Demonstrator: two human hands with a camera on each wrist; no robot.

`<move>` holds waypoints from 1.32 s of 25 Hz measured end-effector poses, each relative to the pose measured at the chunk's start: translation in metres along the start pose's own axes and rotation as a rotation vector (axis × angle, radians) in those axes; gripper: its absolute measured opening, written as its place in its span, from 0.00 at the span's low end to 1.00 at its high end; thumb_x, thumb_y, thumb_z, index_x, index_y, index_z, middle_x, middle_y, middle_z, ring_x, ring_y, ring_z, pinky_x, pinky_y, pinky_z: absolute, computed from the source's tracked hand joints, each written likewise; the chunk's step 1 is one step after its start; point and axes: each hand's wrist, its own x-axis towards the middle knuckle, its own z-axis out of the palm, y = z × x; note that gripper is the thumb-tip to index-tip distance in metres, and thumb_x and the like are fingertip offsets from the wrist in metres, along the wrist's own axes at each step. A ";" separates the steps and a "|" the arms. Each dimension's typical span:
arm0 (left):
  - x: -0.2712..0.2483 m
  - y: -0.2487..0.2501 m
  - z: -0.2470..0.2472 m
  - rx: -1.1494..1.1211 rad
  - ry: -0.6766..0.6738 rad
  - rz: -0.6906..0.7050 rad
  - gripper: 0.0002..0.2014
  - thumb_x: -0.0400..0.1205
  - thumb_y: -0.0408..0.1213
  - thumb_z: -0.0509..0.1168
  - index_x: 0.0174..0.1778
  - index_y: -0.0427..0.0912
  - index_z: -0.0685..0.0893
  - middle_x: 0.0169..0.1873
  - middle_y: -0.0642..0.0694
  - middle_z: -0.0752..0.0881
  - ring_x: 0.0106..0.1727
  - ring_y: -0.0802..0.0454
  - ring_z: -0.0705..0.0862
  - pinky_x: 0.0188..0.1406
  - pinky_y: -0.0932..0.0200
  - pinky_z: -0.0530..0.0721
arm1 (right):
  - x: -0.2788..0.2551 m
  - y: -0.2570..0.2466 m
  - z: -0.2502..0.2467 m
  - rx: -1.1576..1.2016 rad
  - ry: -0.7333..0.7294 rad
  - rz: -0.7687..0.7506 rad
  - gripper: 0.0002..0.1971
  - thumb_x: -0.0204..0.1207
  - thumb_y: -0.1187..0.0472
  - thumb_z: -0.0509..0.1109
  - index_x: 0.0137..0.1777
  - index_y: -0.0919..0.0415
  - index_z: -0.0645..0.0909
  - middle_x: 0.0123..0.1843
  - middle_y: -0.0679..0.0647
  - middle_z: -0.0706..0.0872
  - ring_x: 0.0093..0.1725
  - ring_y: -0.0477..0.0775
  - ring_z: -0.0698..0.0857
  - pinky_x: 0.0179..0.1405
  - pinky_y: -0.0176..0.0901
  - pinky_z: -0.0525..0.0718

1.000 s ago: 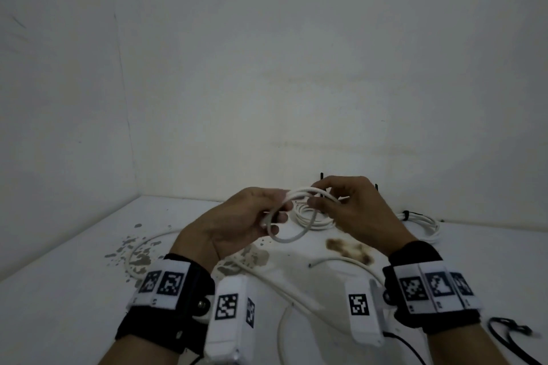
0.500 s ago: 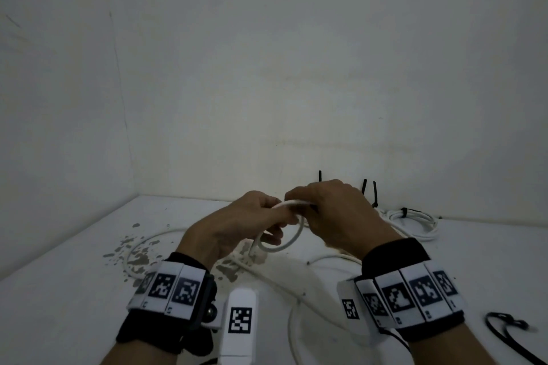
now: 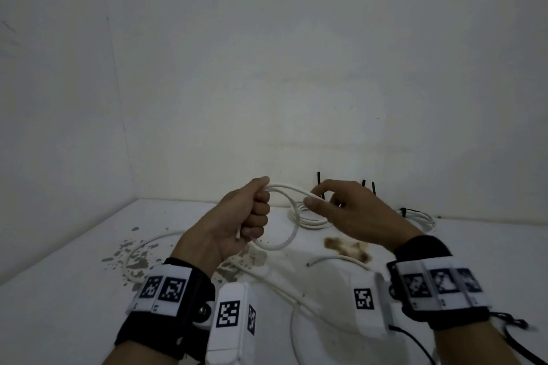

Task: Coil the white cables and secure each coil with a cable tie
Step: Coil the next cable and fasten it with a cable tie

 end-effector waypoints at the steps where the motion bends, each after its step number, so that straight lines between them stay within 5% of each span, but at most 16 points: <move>1: 0.002 -0.001 -0.002 -0.023 0.035 0.041 0.21 0.88 0.49 0.58 0.29 0.50 0.63 0.19 0.55 0.56 0.15 0.60 0.53 0.10 0.68 0.52 | -0.002 0.004 -0.007 0.013 -0.076 0.048 0.10 0.82 0.41 0.67 0.51 0.44 0.84 0.33 0.45 0.86 0.28 0.39 0.78 0.33 0.34 0.73; 3: 0.003 -0.001 -0.007 -0.102 0.076 0.110 0.22 0.88 0.50 0.59 0.29 0.49 0.64 0.18 0.55 0.56 0.14 0.60 0.53 0.10 0.68 0.51 | -0.008 0.011 -0.023 -0.141 -0.203 0.129 0.07 0.85 0.50 0.65 0.54 0.48 0.84 0.41 0.48 0.87 0.31 0.41 0.80 0.35 0.35 0.77; 5: 0.002 0.002 -0.012 -0.174 0.085 0.151 0.22 0.87 0.54 0.58 0.30 0.48 0.67 0.18 0.55 0.55 0.14 0.60 0.53 0.10 0.67 0.50 | -0.014 0.015 -0.029 -0.164 -0.278 0.217 0.10 0.88 0.54 0.62 0.52 0.53 0.84 0.38 0.52 0.87 0.28 0.47 0.81 0.32 0.40 0.82; 10: 0.002 0.005 -0.009 -0.291 0.053 0.194 0.22 0.88 0.58 0.52 0.35 0.47 0.72 0.18 0.55 0.55 0.14 0.60 0.53 0.12 0.65 0.50 | -0.009 -0.007 -0.019 0.450 0.019 0.229 0.13 0.88 0.63 0.60 0.54 0.66 0.86 0.23 0.49 0.68 0.20 0.48 0.67 0.21 0.44 0.78; 13: 0.000 0.002 0.001 -0.283 0.089 0.199 0.23 0.86 0.60 0.53 0.32 0.48 0.69 0.19 0.54 0.56 0.15 0.60 0.53 0.13 0.66 0.50 | -0.010 -0.037 -0.010 0.717 -0.158 0.164 0.15 0.87 0.67 0.59 0.58 0.62 0.89 0.30 0.54 0.72 0.27 0.51 0.72 0.25 0.44 0.81; 15: -0.001 -0.002 0.013 -0.229 0.114 0.194 0.23 0.86 0.59 0.55 0.32 0.46 0.71 0.19 0.53 0.57 0.15 0.59 0.53 0.13 0.67 0.51 | -0.010 -0.052 0.002 0.601 -0.201 0.063 0.16 0.85 0.68 0.63 0.60 0.52 0.90 0.33 0.53 0.81 0.34 0.54 0.79 0.33 0.52 0.89; 18: -0.003 -0.006 0.023 -0.210 0.116 0.205 0.24 0.86 0.58 0.56 0.31 0.45 0.72 0.20 0.52 0.57 0.16 0.58 0.54 0.13 0.65 0.53 | -0.003 -0.056 0.025 0.243 0.118 -0.013 0.11 0.76 0.60 0.78 0.52 0.42 0.93 0.38 0.46 0.85 0.40 0.52 0.87 0.44 0.57 0.90; 20: -0.003 -0.004 0.019 -0.224 0.109 0.216 0.23 0.85 0.58 0.57 0.30 0.46 0.71 0.20 0.52 0.56 0.16 0.57 0.53 0.14 0.63 0.52 | 0.001 -0.055 0.034 0.210 0.350 0.024 0.10 0.66 0.54 0.86 0.46 0.45 0.91 0.46 0.45 0.81 0.42 0.46 0.84 0.42 0.39 0.87; 22: -0.005 -0.002 0.013 -0.247 0.087 0.198 0.24 0.84 0.58 0.59 0.28 0.46 0.72 0.18 0.52 0.56 0.15 0.58 0.53 0.16 0.63 0.50 | 0.003 -0.052 0.041 0.162 0.434 0.061 0.20 0.63 0.50 0.87 0.51 0.47 0.82 0.50 0.45 0.75 0.44 0.41 0.80 0.37 0.27 0.78; 25: -0.010 0.000 0.012 -0.242 -0.034 0.155 0.25 0.82 0.58 0.61 0.23 0.49 0.68 0.14 0.54 0.56 0.12 0.60 0.53 0.15 0.64 0.47 | 0.001 -0.045 0.041 0.342 0.140 0.067 0.17 0.72 0.52 0.81 0.58 0.51 0.82 0.48 0.50 0.86 0.44 0.50 0.87 0.40 0.49 0.89; 27: -0.013 -0.001 0.017 -0.231 -0.119 0.112 0.24 0.80 0.57 0.62 0.22 0.50 0.66 0.12 0.55 0.56 0.10 0.61 0.54 0.15 0.66 0.46 | -0.003 -0.037 0.033 0.473 -0.010 0.080 0.07 0.77 0.57 0.78 0.51 0.57 0.86 0.40 0.55 0.90 0.34 0.56 0.90 0.28 0.52 0.88; 28: -0.013 -0.003 0.020 -0.222 -0.158 0.095 0.23 0.79 0.56 0.62 0.22 0.50 0.66 0.12 0.55 0.57 0.09 0.61 0.54 0.14 0.66 0.46 | -0.004 -0.033 0.031 0.452 0.039 0.073 0.05 0.77 0.59 0.77 0.45 0.59 0.86 0.35 0.57 0.89 0.29 0.56 0.89 0.23 0.48 0.86; 30: -0.012 -0.005 0.026 -0.198 -0.211 0.076 0.24 0.80 0.56 0.61 0.22 0.50 0.65 0.12 0.56 0.57 0.09 0.61 0.55 0.13 0.67 0.48 | -0.001 -0.025 0.029 0.252 0.360 0.069 0.10 0.74 0.61 0.78 0.36 0.59 0.80 0.27 0.54 0.85 0.23 0.53 0.84 0.19 0.41 0.81; 32: -0.010 -0.005 0.030 -0.183 -0.214 0.070 0.24 0.82 0.56 0.60 0.23 0.50 0.65 0.12 0.56 0.57 0.10 0.61 0.55 0.12 0.67 0.50 | 0.002 -0.021 0.033 0.019 0.613 0.089 0.09 0.73 0.61 0.76 0.44 0.58 0.76 0.33 0.51 0.83 0.29 0.52 0.81 0.26 0.43 0.75; 33: -0.008 -0.005 0.030 -0.179 -0.196 0.070 0.24 0.82 0.56 0.60 0.22 0.50 0.65 0.12 0.56 0.57 0.10 0.61 0.55 0.12 0.67 0.50 | 0.002 -0.020 0.037 0.030 0.621 0.134 0.09 0.74 0.63 0.73 0.50 0.58 0.76 0.39 0.53 0.83 0.33 0.53 0.81 0.30 0.45 0.75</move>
